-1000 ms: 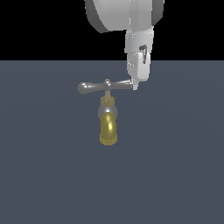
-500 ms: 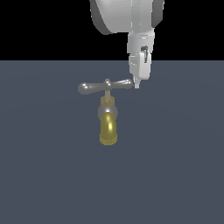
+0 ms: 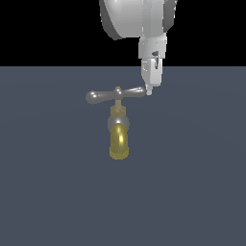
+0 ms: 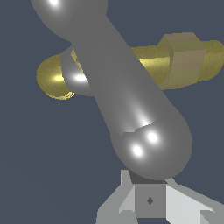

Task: Turn on the faucet by rotating a designated handle.

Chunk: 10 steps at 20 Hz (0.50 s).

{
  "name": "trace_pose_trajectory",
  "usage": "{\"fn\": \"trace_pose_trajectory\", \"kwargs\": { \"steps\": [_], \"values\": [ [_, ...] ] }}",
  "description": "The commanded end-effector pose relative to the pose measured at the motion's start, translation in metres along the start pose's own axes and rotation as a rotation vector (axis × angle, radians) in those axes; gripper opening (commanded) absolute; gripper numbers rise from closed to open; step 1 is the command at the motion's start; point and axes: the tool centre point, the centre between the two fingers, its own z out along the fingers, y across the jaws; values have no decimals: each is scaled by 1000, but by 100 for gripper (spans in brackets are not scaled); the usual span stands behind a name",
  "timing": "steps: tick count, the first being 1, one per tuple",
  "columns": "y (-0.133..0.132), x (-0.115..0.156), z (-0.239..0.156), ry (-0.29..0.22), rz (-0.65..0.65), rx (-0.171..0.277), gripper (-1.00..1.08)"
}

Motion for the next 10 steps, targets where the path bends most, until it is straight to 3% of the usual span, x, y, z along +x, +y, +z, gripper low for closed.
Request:
{"fn": "trace_pose_trajectory", "kwargs": {
  "steps": [1, 10],
  "values": [
    [11, 27, -1, 8, -31, -6, -100],
    [36, 47, -2, 9, -35, -9, -100]
  ]
}}
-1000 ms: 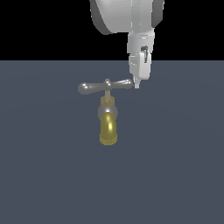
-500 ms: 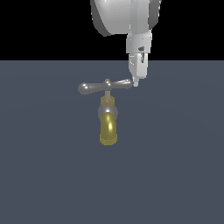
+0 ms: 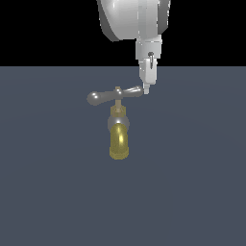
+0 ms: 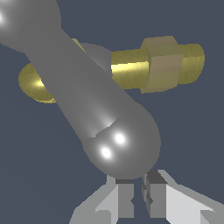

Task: Turn on the faucet by rotating a designated handle.

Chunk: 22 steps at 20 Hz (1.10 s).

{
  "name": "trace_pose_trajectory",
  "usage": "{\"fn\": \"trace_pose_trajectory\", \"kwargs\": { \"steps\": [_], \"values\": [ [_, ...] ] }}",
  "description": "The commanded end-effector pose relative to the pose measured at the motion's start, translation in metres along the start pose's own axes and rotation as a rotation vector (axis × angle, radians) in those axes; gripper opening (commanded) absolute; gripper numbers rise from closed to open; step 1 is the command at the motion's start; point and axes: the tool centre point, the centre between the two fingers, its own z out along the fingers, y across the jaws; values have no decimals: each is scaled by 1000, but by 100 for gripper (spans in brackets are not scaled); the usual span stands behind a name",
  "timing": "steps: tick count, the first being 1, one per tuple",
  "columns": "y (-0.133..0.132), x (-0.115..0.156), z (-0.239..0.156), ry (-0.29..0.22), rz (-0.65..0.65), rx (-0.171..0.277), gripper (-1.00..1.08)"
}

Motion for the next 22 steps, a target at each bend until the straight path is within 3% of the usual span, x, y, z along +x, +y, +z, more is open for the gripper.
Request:
{"fn": "trace_pose_trajectory", "kwargs": {
  "steps": [1, 7, 8, 22],
  "values": [
    [11, 42, -2, 17, -49, -7, -100],
    [23, 52, -3, 17, -51, -8, -100],
    [17, 14, 0, -1, -5, -1, -100],
    [31, 136, -5, 17, -50, -9, -100]
  ]
}}
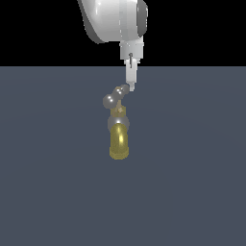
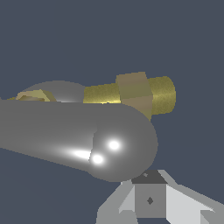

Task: Turn on the faucet by rotating a designated handle.

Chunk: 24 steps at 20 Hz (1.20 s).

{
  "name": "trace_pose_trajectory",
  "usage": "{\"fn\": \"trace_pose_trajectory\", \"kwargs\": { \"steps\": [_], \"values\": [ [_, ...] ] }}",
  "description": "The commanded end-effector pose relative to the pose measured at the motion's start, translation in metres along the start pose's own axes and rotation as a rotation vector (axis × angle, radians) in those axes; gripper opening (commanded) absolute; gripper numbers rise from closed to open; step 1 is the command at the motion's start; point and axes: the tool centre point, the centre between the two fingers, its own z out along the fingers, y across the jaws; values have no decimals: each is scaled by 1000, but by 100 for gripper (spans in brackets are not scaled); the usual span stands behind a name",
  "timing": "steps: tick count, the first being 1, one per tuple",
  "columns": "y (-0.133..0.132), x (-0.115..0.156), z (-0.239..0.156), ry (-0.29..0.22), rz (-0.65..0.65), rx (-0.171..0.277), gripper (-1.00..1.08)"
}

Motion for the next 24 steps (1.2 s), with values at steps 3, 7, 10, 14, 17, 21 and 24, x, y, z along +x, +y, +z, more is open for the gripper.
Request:
{"fn": "trace_pose_trajectory", "kwargs": {
  "steps": [3, 7, 10, 14, 17, 21, 24],
  "values": [
    [-1, 13, 0, 3, -9, -1, -100],
    [-11, 33, -1, 8, -22, 0, -100],
    [-18, 49, -2, 13, -32, 1, -100],
    [-28, 71, -3, 19, -45, 1, -100],
    [-37, 89, -4, 24, -56, 2, -100],
    [-49, 112, -5, 31, -71, 3, -100],
    [-58, 131, -7, 36, -83, 4, -100]
  ]
}}
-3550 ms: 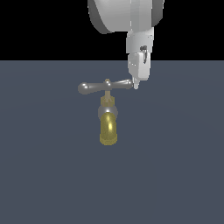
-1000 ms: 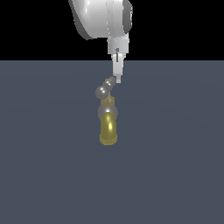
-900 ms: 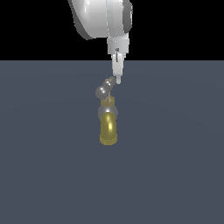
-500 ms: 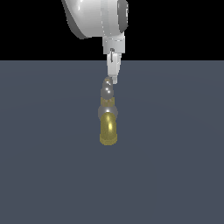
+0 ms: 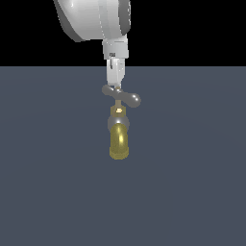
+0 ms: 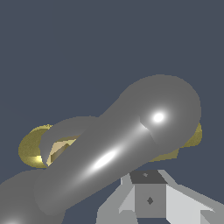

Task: Turn on the faucet by rotating a designated handle.

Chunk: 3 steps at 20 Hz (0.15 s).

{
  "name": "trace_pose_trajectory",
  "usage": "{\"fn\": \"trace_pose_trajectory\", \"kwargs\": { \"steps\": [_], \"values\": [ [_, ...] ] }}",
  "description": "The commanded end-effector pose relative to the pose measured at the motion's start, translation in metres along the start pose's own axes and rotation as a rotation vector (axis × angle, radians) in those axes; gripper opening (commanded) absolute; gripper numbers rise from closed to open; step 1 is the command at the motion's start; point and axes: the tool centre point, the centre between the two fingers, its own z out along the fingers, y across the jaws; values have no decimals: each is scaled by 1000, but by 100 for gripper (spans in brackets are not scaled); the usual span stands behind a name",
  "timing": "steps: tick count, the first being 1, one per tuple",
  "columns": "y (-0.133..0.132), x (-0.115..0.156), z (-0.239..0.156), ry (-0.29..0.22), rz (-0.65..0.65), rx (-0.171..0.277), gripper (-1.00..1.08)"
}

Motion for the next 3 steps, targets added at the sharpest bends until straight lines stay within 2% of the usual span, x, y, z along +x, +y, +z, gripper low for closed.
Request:
{"fn": "trace_pose_trajectory", "kwargs": {
  "steps": [1, 3],
  "values": [
    [-24, 82, -5, 39, -100, 12, -100],
    [-27, 89, -6, 41, -105, 12, -100]
  ]
}}
